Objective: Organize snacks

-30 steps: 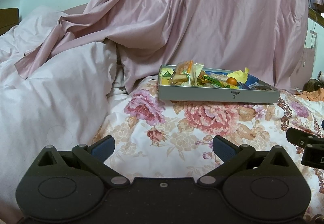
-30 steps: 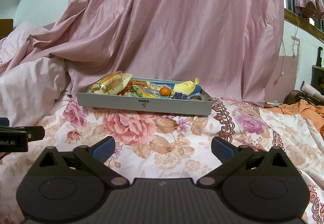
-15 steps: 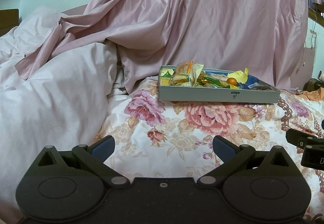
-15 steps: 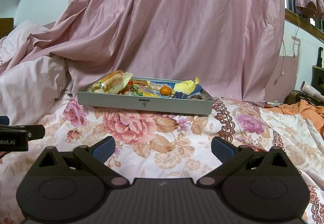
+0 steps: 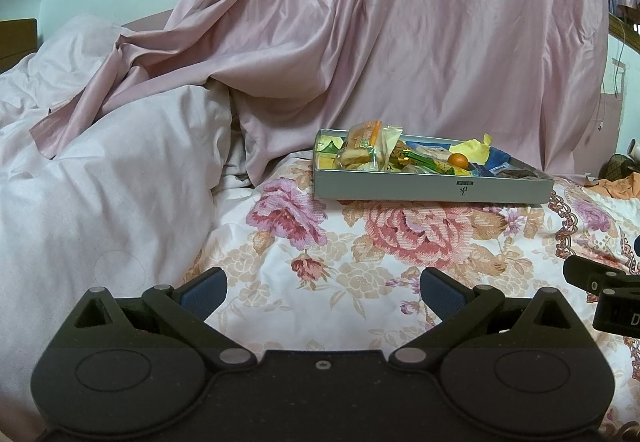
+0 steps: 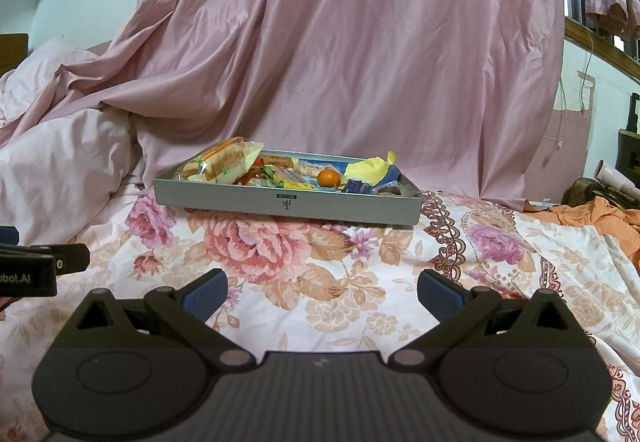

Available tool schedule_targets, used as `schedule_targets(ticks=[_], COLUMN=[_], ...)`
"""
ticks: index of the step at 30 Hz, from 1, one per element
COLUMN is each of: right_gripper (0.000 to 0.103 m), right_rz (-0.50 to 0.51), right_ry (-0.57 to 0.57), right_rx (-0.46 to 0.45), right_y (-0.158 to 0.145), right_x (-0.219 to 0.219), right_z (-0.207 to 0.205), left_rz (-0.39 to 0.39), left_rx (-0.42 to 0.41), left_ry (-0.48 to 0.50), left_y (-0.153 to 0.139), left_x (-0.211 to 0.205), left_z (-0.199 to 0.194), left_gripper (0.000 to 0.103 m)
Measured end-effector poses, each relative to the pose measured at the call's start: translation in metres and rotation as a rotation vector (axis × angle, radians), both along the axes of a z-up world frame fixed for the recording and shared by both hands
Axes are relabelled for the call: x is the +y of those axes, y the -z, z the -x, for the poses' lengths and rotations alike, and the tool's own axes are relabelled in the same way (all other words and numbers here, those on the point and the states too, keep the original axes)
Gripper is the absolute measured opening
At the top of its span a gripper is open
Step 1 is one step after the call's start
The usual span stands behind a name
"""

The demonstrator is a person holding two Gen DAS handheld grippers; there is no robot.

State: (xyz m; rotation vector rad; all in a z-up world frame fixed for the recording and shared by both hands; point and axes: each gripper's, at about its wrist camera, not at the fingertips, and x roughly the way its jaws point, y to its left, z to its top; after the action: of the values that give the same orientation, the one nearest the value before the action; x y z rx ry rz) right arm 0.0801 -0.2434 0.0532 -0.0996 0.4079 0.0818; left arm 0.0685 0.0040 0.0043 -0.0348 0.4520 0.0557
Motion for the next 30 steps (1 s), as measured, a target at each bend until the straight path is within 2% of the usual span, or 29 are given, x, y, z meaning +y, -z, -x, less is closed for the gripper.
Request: schedule_targets(ticks=[24, 30], right_gripper=[0.103, 0.103], right_rz=[0.001, 0.002], right_ry=[-0.008, -0.009], right_rx=[0.01, 0.013], right_y=[0.0049, 0.0058], right_x=[0.0009, 0.0012], right_z=[0.0013, 0.0015], left_rz=[0.0, -0.006], left_rx=[0.0, 0.037], left_ry=[-0.008, -0.044], left_y=[-0.0014, -0.0021], left_x=[0.0006, 0.0023], left_z=[-0.0008, -0.0029], left_gripper=[0.102, 0.102])
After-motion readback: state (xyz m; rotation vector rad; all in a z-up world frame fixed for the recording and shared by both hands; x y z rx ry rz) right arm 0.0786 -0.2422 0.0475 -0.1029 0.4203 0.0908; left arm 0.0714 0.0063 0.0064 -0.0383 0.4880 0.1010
